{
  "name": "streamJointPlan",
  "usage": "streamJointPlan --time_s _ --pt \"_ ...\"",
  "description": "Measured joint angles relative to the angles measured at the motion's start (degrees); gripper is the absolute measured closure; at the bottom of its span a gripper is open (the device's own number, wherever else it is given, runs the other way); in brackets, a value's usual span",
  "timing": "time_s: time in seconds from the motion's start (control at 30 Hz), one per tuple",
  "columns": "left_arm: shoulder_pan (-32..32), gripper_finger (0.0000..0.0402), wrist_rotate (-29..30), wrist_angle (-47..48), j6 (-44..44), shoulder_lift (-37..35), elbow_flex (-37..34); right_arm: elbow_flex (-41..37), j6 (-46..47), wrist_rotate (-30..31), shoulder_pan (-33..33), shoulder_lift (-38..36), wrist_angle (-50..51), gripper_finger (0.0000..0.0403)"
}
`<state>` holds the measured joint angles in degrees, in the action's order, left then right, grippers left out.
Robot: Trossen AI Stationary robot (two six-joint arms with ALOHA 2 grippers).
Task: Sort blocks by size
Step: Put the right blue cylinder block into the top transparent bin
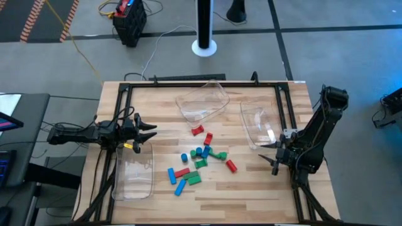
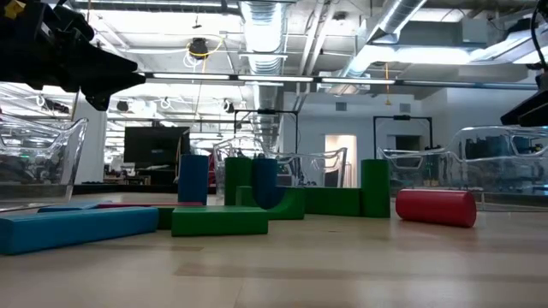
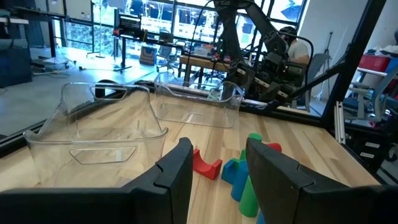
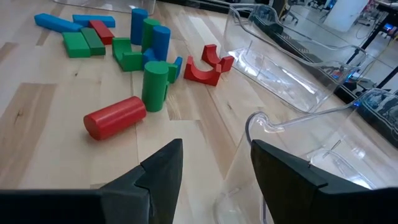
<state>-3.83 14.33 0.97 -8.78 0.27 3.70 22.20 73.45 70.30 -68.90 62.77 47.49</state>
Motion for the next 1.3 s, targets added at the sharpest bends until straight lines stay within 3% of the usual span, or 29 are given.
streamJointPlan --time_s 0.13,0.33,0.67,0.93,1.3 --pt "0.01 0.0258 0.02 0.00 0.00 0.00 0.02 0.00 0.02 1.12 0.09 0.01 -3.26 0.0171" --pt "0.02 0.0258 0.02 0.00 0.00 -0.02 0.00 0.00 -0.01 2.03 2.17 0.01 -19.44 0.0171" --pt "0.02 0.0258 0.02 0.00 0.00 -0.02 0.00 0.00 0.61 3.37 9.51 -0.01 -32.00 0.0171" --pt "0.02 0.0258 0.00 0.00 0.00 -0.02 0.00 0.00 0.35 3.41 14.50 0.00 -37.00 0.0171" --pt "0.02 0.0258 0.02 -0.52 0.00 -0.02 -0.02 0.00 -9.36 9.44 24.06 0.01 -44.69 0.0171"
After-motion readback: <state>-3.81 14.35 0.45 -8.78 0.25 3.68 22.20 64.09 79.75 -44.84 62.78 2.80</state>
